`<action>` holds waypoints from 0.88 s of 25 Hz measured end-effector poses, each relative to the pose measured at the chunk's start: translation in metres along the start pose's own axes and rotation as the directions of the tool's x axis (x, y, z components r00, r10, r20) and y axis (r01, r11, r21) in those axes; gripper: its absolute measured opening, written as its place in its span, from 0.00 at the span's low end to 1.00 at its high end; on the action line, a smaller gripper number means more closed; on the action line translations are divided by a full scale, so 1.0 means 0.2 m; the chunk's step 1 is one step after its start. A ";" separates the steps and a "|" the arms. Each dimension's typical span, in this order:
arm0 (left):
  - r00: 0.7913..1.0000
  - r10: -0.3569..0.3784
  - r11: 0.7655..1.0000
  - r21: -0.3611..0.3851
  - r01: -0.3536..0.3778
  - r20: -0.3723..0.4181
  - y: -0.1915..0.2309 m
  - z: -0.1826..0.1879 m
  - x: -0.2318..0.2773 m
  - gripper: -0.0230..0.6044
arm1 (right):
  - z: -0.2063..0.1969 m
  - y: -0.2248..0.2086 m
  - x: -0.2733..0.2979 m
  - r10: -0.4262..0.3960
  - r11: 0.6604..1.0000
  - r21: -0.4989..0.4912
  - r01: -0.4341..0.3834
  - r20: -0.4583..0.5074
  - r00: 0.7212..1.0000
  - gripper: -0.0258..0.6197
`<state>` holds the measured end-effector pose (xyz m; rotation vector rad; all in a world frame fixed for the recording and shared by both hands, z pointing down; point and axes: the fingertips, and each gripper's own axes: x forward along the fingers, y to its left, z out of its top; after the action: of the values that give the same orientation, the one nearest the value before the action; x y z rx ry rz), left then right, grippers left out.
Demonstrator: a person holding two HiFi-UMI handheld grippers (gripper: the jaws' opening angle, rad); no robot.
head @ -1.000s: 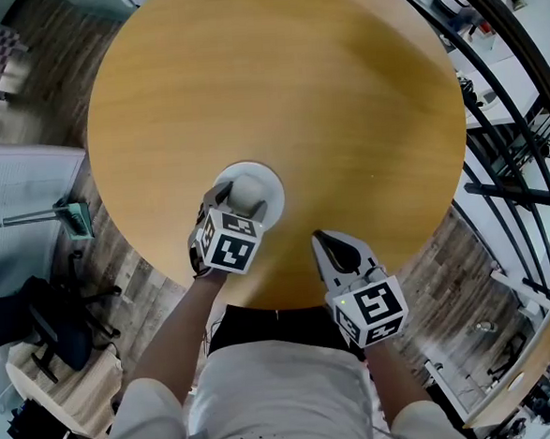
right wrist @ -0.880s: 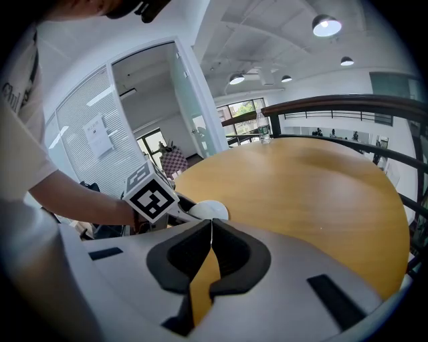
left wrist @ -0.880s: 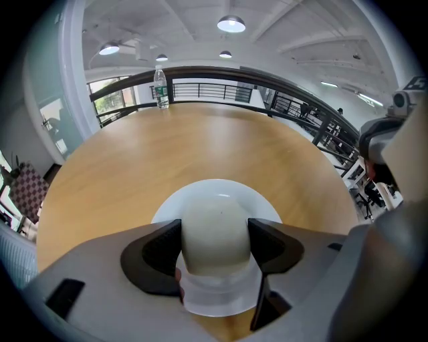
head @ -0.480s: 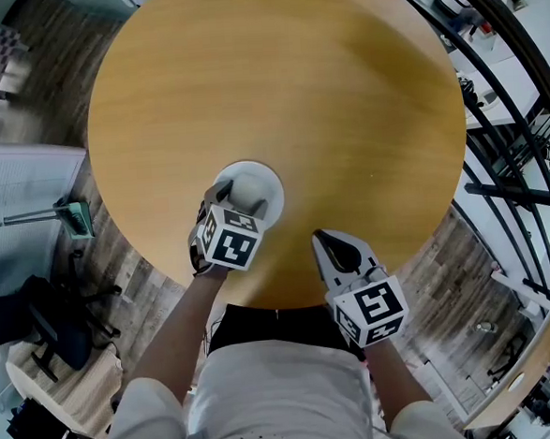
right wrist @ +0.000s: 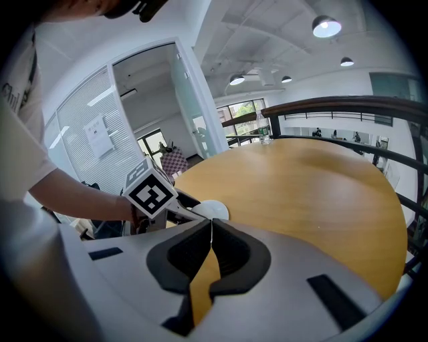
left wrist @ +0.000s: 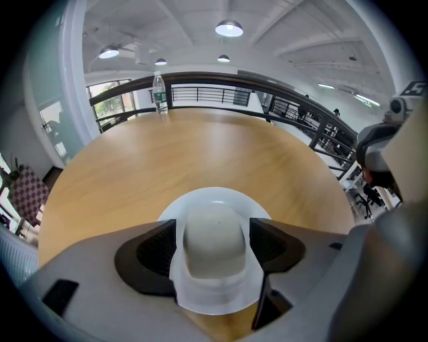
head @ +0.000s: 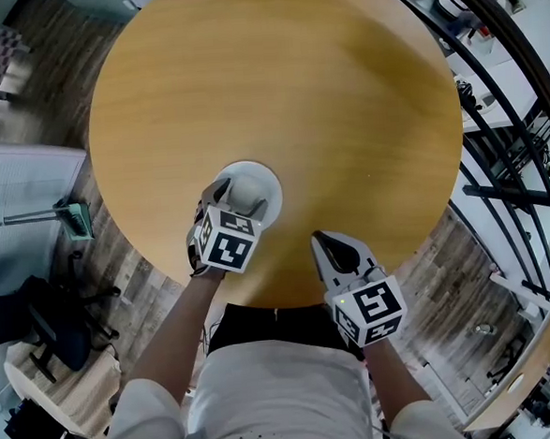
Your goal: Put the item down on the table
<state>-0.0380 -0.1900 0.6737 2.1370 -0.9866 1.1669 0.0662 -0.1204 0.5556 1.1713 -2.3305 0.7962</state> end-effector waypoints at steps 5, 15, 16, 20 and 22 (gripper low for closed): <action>1.000 0.007 1.000 -0.007 -0.007 0.009 0.00 0.00 -0.04 0.57 | 0.02 0.02 -0.02 0.005 1.000 -0.012 -0.004 0.011 1.000 0.08; 0.999 0.001 0.999 -0.039 0.001 0.049 -0.04 -0.02 -0.22 0.57 | 0.08 0.09 -0.08 0.008 0.999 -0.051 -0.006 0.041 0.999 0.08; 0.998 0.004 1.000 -0.029 -0.002 0.059 -0.05 -0.02 -0.26 0.57 | 0.09 0.09 -0.09 0.008 0.998 -0.056 -0.005 0.047 0.999 0.08; 0.993 0.002 1.000 -0.006 -0.001 0.119 -0.13 0.02 -0.42 0.57 | 0.11 0.13 -0.15 0.003 0.998 -0.062 0.002 0.072 0.997 0.08; 0.986 -0.003 1.000 -0.026 0.008 0.165 -0.15 0.04 -0.53 0.55 | 0.14 0.16 -0.18 0.001 0.998 -0.065 0.004 0.084 0.996 0.08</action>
<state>-0.0492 -0.1396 0.5762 2.2423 -1.0608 0.9805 0.0574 -0.1026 0.5045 1.1998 -2.4043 0.6769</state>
